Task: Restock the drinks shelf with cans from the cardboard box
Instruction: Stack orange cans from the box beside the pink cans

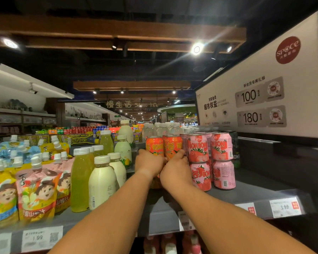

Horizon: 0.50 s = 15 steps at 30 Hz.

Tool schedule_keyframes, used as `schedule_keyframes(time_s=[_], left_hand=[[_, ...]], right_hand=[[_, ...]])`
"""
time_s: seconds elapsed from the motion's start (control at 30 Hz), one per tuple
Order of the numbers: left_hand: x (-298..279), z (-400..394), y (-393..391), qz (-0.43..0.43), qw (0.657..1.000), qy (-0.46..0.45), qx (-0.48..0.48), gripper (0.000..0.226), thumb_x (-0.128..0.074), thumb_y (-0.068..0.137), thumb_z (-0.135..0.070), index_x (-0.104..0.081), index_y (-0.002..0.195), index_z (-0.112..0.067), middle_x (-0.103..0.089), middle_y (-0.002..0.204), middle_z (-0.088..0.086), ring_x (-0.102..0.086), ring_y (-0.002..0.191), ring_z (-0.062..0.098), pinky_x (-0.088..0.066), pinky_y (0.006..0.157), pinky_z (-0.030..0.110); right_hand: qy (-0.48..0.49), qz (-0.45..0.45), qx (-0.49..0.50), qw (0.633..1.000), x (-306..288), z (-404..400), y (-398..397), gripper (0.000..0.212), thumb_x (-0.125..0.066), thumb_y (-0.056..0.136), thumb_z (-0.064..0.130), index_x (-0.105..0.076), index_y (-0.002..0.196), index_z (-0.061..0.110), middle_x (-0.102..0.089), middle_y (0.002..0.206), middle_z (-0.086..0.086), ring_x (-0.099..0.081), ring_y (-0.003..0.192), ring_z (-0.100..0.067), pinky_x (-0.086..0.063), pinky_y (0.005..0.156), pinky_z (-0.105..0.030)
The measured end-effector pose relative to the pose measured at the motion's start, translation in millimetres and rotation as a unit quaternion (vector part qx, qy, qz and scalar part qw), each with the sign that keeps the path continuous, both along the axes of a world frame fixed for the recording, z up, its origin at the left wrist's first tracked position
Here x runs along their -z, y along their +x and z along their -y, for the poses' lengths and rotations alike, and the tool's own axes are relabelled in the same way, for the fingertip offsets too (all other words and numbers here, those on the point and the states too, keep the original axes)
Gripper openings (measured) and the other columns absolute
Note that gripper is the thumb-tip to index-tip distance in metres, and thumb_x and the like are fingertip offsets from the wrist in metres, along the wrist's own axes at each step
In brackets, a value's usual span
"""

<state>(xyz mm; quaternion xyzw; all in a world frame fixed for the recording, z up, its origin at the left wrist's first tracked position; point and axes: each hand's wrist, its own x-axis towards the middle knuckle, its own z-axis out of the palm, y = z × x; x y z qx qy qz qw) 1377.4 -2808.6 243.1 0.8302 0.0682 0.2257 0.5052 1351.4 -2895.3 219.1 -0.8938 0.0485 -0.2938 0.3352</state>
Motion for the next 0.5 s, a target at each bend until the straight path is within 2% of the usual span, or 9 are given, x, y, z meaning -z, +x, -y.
schedule_keyframes(time_s=[0.07,0.13,0.2,0.33,0.43,0.5], left_hand=[[2.5,1.9,-11.9,-0.003,1.0,-0.003,0.003,0.091,-0.078,0.05,-0.047,-0.05,0.126,-0.006,-0.064,0.121,0.012,-0.064,0.11,0.034,-0.054,0.091,0.04],[8.9,-0.1,-16.6,-0.001,1.0,0.002,-0.009,0.089,-0.072,0.044,-0.052,-0.056,0.121,-0.009,-0.067,0.117,0.011,-0.067,0.104,0.032,-0.056,0.089,0.04],[10.0,-0.8,-37.3,0.009,1.0,0.011,-0.022,0.081,-0.074,0.051,-0.051,-0.058,0.12,-0.011,-0.068,0.119,0.011,-0.067,0.104,0.031,-0.056,0.09,0.04],[9.0,7.8,-104.8,0.069,0.995,0.045,-0.048,0.067,-0.081,0.074,-0.034,-0.053,0.13,-0.01,-0.062,0.129,0.011,-0.059,0.12,0.032,-0.049,0.097,0.036],[21.0,12.4,-149.6,0.115,0.987,0.076,-0.077,0.059,-0.075,0.082,-0.034,-0.056,0.135,-0.013,-0.06,0.132,0.01,-0.054,0.127,0.031,-0.044,0.101,0.037],[36.2,12.0,-181.6,0.118,0.984,0.086,-0.102,0.062,-0.071,0.087,-0.031,-0.051,0.142,-0.012,-0.055,0.137,0.01,-0.049,0.132,0.029,-0.038,0.107,0.035]], right_hand=[[0.002,-0.012,-0.014,1.0,-0.5,4.5,-13.0,0.072,-0.05,0.094,0.023,-0.011,0.149,-0.002,-0.035,0.147,-0.022,-0.044,0.13,-0.036,-0.04,0.106,-0.042],[0.002,-0.018,-0.035,0.999,0.5,10.3,-27.9,0.071,-0.054,0.089,0.023,-0.019,0.146,-0.001,-0.039,0.144,-0.021,-0.047,0.127,-0.037,-0.043,0.103,-0.042],[-0.009,-0.018,-0.057,0.998,2.5,17.7,-45.0,0.07,-0.058,0.087,0.025,-0.026,0.144,0.001,-0.043,0.139,-0.019,-0.051,0.122,-0.037,-0.045,0.097,-0.04],[-0.049,0.005,-0.08,0.996,7.2,34.8,-85.2,0.056,-0.055,0.091,0.031,-0.037,0.138,0.006,-0.051,0.128,-0.014,-0.055,0.112,-0.032,-0.047,0.088,-0.038],[-0.058,0.068,-0.098,0.991,16.3,43.4,-116.8,0.045,-0.053,0.091,0.037,-0.046,0.125,0.009,-0.054,0.121,-0.01,-0.055,0.108,-0.031,-0.049,0.09,-0.042],[-0.056,0.079,-0.129,0.987,29.2,45.5,-139.3,0.044,-0.053,0.091,0.041,-0.046,0.124,0.012,-0.052,0.123,-0.009,-0.051,0.112,-0.03,-0.046,0.094,-0.043]])
